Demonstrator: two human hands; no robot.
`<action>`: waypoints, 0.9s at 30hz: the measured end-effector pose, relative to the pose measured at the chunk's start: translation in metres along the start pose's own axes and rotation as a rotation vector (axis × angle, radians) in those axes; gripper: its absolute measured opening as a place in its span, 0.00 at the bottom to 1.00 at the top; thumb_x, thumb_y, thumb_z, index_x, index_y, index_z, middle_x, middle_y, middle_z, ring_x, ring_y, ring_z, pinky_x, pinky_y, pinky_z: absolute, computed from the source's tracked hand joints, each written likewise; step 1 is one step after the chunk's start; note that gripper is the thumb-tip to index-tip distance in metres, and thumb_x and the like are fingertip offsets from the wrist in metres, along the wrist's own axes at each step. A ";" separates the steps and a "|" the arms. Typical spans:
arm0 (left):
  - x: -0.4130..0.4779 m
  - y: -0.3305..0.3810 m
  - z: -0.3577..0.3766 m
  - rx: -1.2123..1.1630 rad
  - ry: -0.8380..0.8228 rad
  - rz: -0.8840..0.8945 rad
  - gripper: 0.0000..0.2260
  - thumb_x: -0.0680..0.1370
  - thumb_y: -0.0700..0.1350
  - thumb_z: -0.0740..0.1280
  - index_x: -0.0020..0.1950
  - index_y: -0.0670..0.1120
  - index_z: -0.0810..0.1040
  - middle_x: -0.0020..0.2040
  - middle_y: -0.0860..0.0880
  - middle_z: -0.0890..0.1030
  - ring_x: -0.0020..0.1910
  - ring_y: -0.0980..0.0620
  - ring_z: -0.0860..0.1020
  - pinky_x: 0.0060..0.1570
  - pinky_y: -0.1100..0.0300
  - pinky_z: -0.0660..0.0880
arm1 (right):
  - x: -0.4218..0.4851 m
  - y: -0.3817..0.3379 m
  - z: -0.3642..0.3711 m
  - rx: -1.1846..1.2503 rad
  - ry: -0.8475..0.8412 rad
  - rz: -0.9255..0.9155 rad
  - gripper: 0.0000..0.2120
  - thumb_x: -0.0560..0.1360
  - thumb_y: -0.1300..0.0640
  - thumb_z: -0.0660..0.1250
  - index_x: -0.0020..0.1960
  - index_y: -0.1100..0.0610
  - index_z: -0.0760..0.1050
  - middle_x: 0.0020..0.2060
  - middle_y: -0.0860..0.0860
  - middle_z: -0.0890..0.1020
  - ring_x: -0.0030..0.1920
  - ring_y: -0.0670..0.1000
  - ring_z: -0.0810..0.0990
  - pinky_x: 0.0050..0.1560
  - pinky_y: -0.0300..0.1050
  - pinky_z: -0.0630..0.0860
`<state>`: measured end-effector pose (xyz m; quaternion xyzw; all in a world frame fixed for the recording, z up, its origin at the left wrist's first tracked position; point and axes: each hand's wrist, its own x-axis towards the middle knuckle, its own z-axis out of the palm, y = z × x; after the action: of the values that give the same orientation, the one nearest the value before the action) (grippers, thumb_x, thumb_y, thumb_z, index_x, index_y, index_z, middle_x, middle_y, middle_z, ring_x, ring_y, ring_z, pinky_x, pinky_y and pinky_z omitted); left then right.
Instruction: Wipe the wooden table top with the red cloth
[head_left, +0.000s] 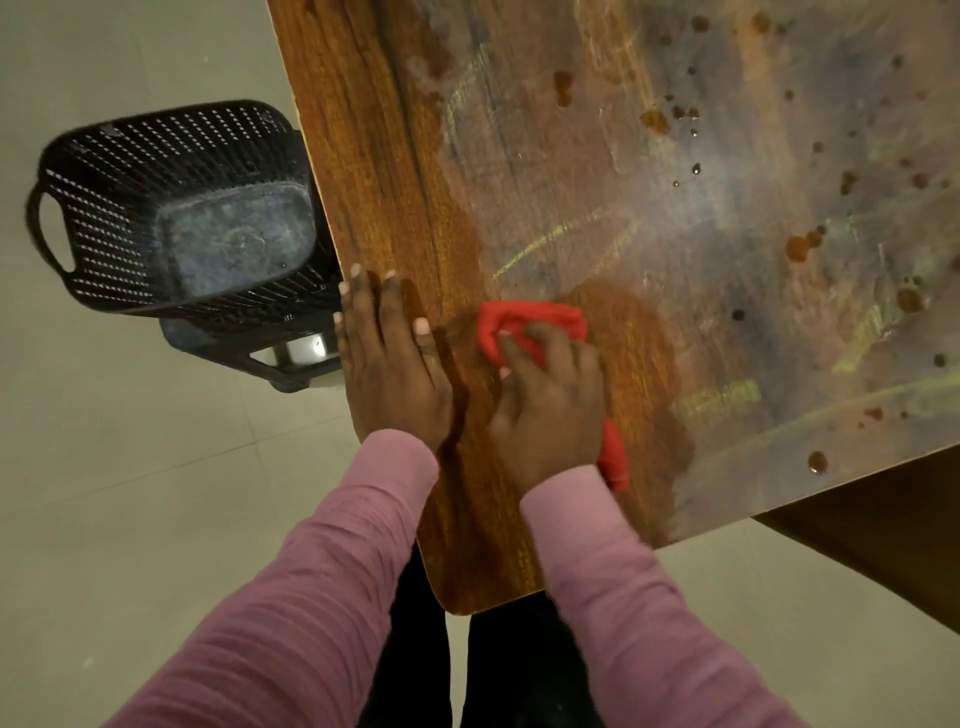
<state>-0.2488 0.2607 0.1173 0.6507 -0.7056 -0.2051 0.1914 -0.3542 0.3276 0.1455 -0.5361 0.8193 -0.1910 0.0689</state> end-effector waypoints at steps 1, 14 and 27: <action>0.001 -0.001 0.000 -0.016 0.001 0.003 0.21 0.82 0.46 0.50 0.74 0.42 0.61 0.77 0.41 0.57 0.77 0.44 0.52 0.75 0.55 0.44 | -0.005 -0.009 0.004 0.006 -0.036 -0.077 0.17 0.69 0.58 0.60 0.55 0.55 0.81 0.55 0.54 0.80 0.49 0.60 0.74 0.47 0.51 0.72; 0.044 0.007 -0.006 0.005 0.029 -0.016 0.22 0.83 0.46 0.49 0.76 0.41 0.57 0.77 0.42 0.56 0.77 0.43 0.51 0.75 0.52 0.45 | 0.047 -0.002 0.001 0.000 0.015 0.098 0.18 0.70 0.57 0.58 0.56 0.55 0.80 0.55 0.55 0.78 0.52 0.61 0.73 0.51 0.51 0.71; 0.087 0.009 0.006 0.087 0.038 -0.061 0.22 0.83 0.46 0.48 0.76 0.41 0.57 0.78 0.42 0.55 0.77 0.44 0.51 0.75 0.51 0.46 | 0.101 0.005 0.002 0.009 0.038 0.156 0.18 0.70 0.59 0.58 0.55 0.56 0.81 0.56 0.56 0.78 0.54 0.62 0.73 0.54 0.54 0.73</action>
<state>-0.2663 0.1748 0.1173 0.6835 -0.6899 -0.1677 0.1697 -0.3997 0.2378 0.1512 -0.4666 0.8589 -0.1989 0.0703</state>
